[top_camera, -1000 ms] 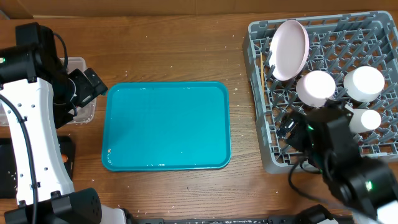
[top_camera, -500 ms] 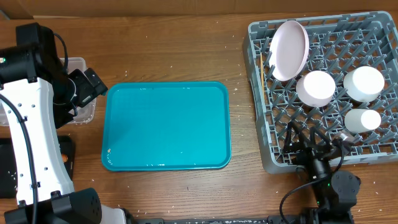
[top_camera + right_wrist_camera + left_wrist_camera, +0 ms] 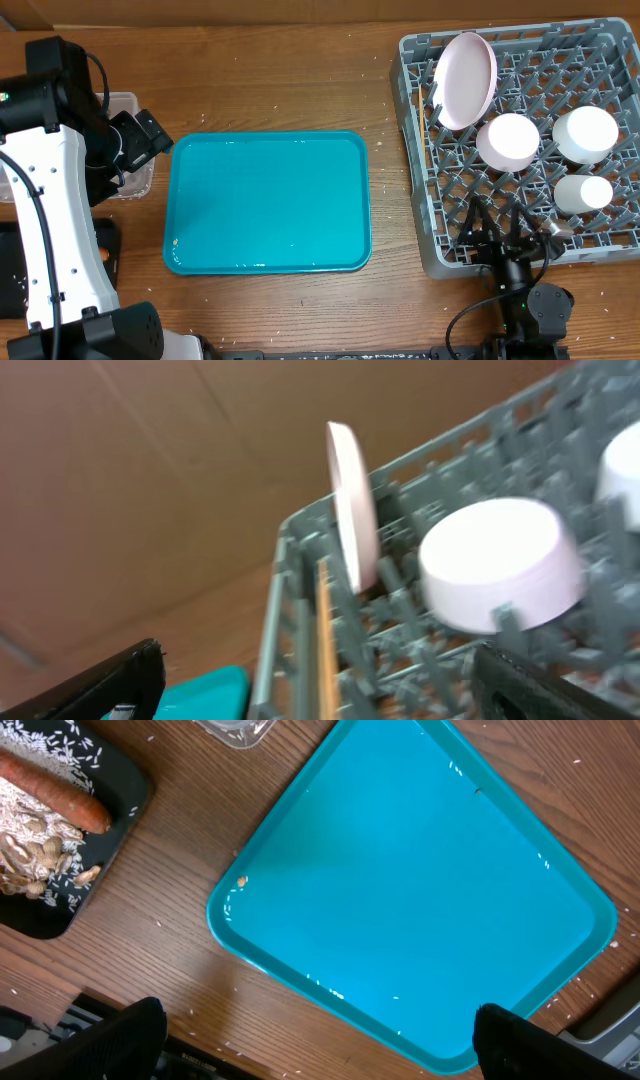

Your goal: Sort waste into correct bins and load items into the dishwasher

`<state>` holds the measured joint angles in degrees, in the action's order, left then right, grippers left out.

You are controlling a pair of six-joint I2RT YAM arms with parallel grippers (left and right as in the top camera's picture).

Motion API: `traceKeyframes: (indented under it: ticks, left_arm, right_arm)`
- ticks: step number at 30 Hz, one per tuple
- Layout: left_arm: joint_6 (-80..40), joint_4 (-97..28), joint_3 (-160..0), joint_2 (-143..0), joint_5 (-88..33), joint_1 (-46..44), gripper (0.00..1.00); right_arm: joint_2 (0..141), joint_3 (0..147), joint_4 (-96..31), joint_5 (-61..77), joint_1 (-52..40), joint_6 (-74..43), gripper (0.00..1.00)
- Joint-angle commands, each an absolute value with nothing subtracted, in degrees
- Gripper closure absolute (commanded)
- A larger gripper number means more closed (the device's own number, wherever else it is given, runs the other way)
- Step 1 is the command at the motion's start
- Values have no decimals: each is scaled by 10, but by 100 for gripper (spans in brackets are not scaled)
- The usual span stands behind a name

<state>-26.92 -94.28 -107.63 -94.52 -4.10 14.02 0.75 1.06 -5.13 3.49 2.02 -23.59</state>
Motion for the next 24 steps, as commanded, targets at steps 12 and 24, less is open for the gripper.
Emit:
traceKeyframes:
  ticks: [12, 24]
  left_arm:
    - [-275, -942, -1076, -946, -41, 142, 0]
    - [-275, -942, -1076, -946, -41, 142, 0]
  right_arm:
    - [1, 5, -48, 1, 23, -28, 0]
    - [2, 5, -48, 1, 23, -27, 0]
